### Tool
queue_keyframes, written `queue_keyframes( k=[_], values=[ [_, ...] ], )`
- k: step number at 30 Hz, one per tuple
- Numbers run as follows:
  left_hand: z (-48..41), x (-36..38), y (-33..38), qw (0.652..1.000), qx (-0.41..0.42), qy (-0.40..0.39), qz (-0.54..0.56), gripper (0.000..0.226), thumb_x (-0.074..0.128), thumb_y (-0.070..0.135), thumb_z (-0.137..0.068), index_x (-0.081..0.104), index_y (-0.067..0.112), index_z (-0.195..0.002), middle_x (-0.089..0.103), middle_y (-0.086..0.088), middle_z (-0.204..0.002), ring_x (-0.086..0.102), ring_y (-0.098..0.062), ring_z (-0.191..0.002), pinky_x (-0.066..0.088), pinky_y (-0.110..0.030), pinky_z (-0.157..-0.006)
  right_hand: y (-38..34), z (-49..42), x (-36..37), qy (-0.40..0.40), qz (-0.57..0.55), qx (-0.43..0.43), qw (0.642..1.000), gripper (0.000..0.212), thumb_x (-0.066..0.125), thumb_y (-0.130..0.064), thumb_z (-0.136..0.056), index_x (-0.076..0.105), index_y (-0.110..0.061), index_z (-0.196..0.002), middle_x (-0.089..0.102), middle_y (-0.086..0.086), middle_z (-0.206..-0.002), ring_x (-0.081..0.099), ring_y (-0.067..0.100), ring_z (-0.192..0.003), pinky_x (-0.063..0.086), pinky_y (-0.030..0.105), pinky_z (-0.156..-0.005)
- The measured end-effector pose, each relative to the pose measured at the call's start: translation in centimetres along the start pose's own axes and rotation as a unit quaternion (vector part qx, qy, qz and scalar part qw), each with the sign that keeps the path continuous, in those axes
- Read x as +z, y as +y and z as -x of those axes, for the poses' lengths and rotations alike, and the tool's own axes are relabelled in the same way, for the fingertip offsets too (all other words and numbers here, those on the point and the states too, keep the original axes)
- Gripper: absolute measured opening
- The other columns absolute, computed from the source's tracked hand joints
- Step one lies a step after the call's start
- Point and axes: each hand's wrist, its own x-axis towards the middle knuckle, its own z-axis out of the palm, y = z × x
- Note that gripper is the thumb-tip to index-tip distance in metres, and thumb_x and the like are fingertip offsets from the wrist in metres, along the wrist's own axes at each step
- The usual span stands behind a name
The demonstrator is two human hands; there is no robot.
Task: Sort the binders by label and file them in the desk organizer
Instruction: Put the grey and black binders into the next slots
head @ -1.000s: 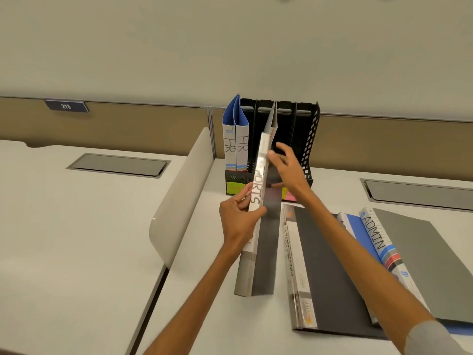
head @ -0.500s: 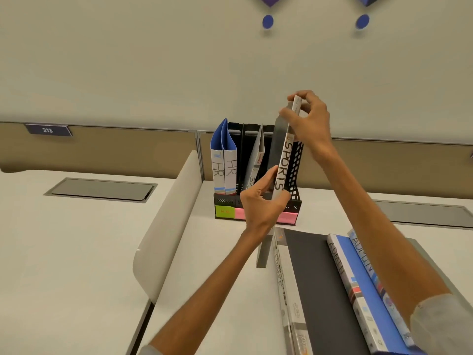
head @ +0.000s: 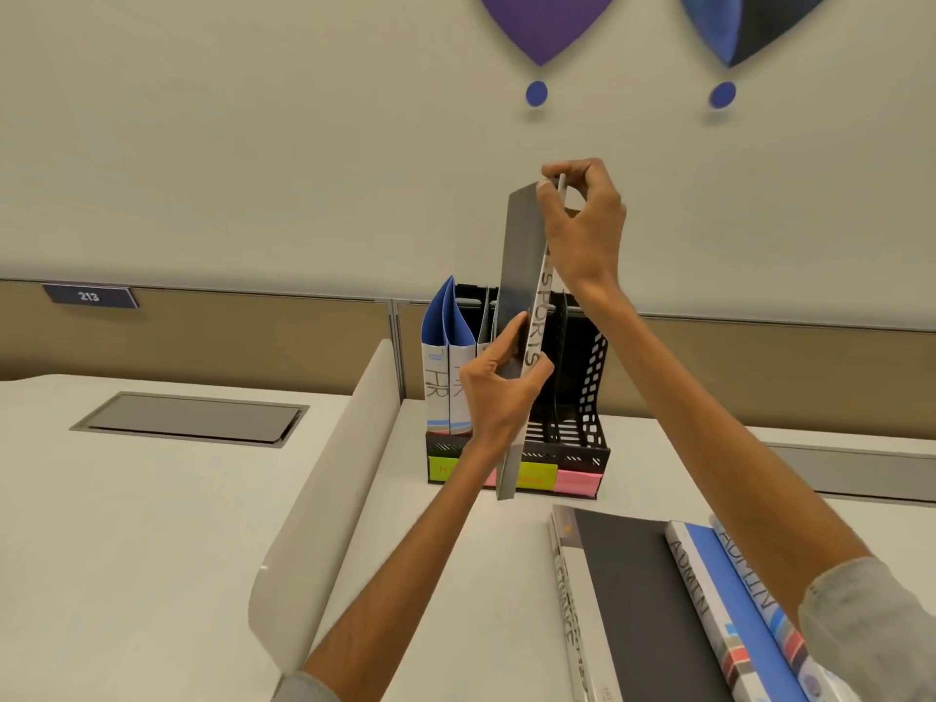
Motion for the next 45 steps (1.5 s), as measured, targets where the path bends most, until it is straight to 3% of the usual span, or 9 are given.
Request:
queue_keyframes(
  k=[7,17,24,27,30,32,34,39,45],
  values=[
    [-1.5,-0.8,-4.9,0.997,-0.070,-0.038,-0.014,0.059,0.075,0.010,-0.082,0.053,0.012,-0.136,0.066,0.017,-0.115,0.067,-0.001,-0.105,0.055,-0.022,-0.088,3.9,1.2,2.0,-0.026,0.015,0.009,1.000,0.017,0.061,-0.011,-0.093,0.059,0.002,-0.103,0.066,0.006,-0.105,0.058,-0.015,-0.081,0.052,0.013,-0.066],
    [3.0,-4.2,-12.7,0.965,-0.206,-0.134,-0.090,0.063,0.076,0.019,-0.081,0.050,0.024,-0.138,0.064,0.028,-0.109,0.065,0.007,-0.097,0.056,-0.022,-0.089,8.0,1.4,3.5,-0.166,0.090,0.015,0.982,0.030,0.042,-0.028,-0.103,0.054,-0.010,-0.125,0.059,0.003,-0.118,0.054,0.008,-0.086,0.055,0.035,-0.080],
    [3.0,-6.8,-15.0,0.881,-0.210,-0.325,-0.273,0.071,0.053,0.038,-0.097,0.012,0.033,-0.155,0.040,-0.003,-0.151,0.043,-0.022,-0.135,0.043,-0.035,-0.106,10.2,-0.3,3.2,-0.202,0.103,0.026,0.974,0.028,0.040,-0.024,-0.104,0.048,-0.013,-0.128,0.051,-0.004,-0.110,0.042,-0.006,-0.068,0.048,0.023,-0.068],
    [2.4,-6.4,-15.3,0.841,-0.206,-0.368,-0.339,0.069,0.045,0.029,-0.102,0.001,0.033,-0.155,0.031,-0.007,-0.155,0.040,-0.030,-0.137,0.043,-0.048,-0.107,10.4,-0.2,3.2,-0.209,0.072,0.033,0.975,0.026,0.042,-0.023,-0.103,0.047,-0.013,-0.126,0.055,0.002,-0.107,0.056,0.017,-0.063,0.059,0.037,-0.062],
    [2.5,-5.6,-15.6,0.852,-0.190,-0.286,-0.394,0.054,0.052,0.033,-0.099,0.035,0.028,-0.149,0.051,-0.007,-0.142,0.053,-0.024,-0.124,0.051,-0.044,-0.099,10.7,0.1,3.1,-0.220,0.031,0.032,0.975,0.029,0.053,-0.023,-0.100,0.047,-0.010,-0.124,0.053,0.001,-0.121,0.063,0.021,-0.103,0.056,0.052,-0.086],
    [2.6,-5.0,-15.7,0.885,-0.190,-0.172,-0.389,0.024,0.064,0.036,-0.091,0.070,0.022,-0.110,0.073,-0.003,-0.101,0.067,-0.018,-0.093,0.055,-0.040,-0.084,11.1,0.3,3.0,-0.216,0.015,0.027,0.976,0.032,0.058,-0.021,-0.097,0.046,-0.007,-0.124,0.048,-0.002,-0.128,0.054,0.025,-0.124,0.051,0.056,-0.095],
    [2.5,-4.5,-16.0,0.893,-0.218,-0.096,-0.382,0.022,0.072,0.040,-0.083,0.073,0.018,-0.079,0.072,0.004,-0.073,0.065,-0.013,-0.072,0.051,-0.032,-0.070,11.5,0.3,2.9,-0.205,0.007,0.028,0.978,0.030,0.056,-0.018,-0.098,0.046,-0.005,-0.123,0.048,0.005,-0.134,0.054,0.028,-0.126,0.050,0.057,-0.095],
    [1.6,-3.9,-16.2,0.881,-0.309,-0.023,-0.356,0.036,0.080,0.050,-0.069,0.070,0.016,-0.064,0.066,0.008,-0.061,0.052,0.000,-0.054,0.029,-0.017,-0.049,12.1,0.2,3.1,-0.203,-0.017,0.008,0.979,0.028,0.056,-0.017,-0.098,0.047,-0.003,-0.121,0.045,-0.004,-0.132,0.052,0.027,-0.129,0.050,0.057,-0.096],
    [2.9,-3.7,-17.6,0.865,-0.391,0.004,-0.313,0.037,0.082,0.048,-0.069,0.073,0.012,-0.069,0.069,0.002,-0.065,0.068,-0.017,-0.066,0.047,-0.026,-0.061,13.7,3.4,4.1,-0.238,0.022,-0.012,0.971,0.025,0.055,-0.018,-0.097,0.050,-0.005,-0.118,0.048,0.009,-0.129,0.057,0.021,-0.111,0.051,0.034,-0.098]
  ],
)
